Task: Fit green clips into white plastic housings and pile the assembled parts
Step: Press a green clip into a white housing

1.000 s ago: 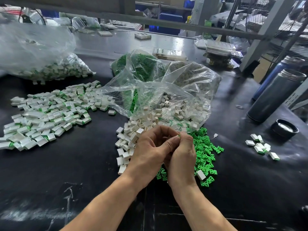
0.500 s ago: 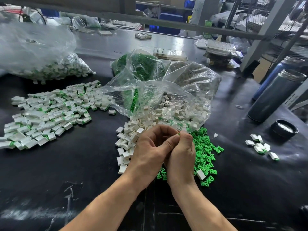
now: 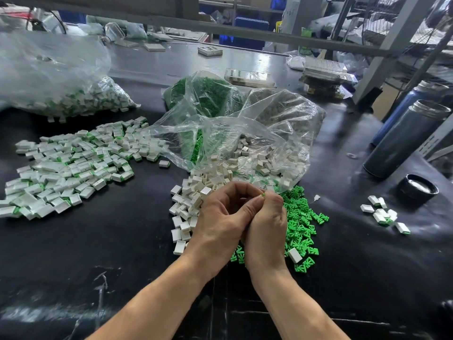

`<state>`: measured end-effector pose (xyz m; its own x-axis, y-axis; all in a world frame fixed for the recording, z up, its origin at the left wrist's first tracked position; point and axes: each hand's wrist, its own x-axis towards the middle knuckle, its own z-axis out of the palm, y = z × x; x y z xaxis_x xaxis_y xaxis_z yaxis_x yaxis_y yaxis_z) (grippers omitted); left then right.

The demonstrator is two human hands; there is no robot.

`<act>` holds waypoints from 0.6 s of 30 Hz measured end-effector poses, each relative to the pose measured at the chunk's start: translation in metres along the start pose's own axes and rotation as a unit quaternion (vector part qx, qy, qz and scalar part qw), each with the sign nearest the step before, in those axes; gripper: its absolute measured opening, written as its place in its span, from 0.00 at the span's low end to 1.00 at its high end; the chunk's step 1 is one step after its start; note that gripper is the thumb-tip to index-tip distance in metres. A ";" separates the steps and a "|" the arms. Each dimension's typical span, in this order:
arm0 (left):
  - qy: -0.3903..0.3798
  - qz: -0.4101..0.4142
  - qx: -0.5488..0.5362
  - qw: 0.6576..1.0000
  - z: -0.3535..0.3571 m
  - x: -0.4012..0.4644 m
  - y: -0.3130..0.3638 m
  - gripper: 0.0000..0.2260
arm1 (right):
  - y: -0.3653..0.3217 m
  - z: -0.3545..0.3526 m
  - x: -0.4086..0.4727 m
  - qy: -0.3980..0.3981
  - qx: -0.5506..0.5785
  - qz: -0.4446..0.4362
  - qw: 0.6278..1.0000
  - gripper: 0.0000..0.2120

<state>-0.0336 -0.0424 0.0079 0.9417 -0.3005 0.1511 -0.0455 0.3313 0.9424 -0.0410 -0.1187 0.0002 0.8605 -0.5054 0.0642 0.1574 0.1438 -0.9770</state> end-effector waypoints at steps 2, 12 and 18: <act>0.000 -0.001 -0.002 1.000 0.000 0.000 -0.001 0.03 | 0.000 0.000 0.000 -0.006 -0.001 0.001 1.000 0.23; 0.000 0.004 -0.011 1.000 0.000 0.002 -0.003 0.02 | -0.005 0.000 -0.002 -0.007 -0.011 -0.009 1.000 0.23; 0.002 0.013 -0.012 1.000 0.001 0.002 -0.005 0.02 | -0.006 -0.001 -0.002 0.004 -0.020 -0.015 1.000 0.22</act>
<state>-0.0314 -0.0454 0.0038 0.9419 -0.2874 0.1739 -0.0617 0.3608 0.9306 -0.0439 -0.1192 0.0056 0.8513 -0.5166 0.0921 0.1632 0.0937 -0.9821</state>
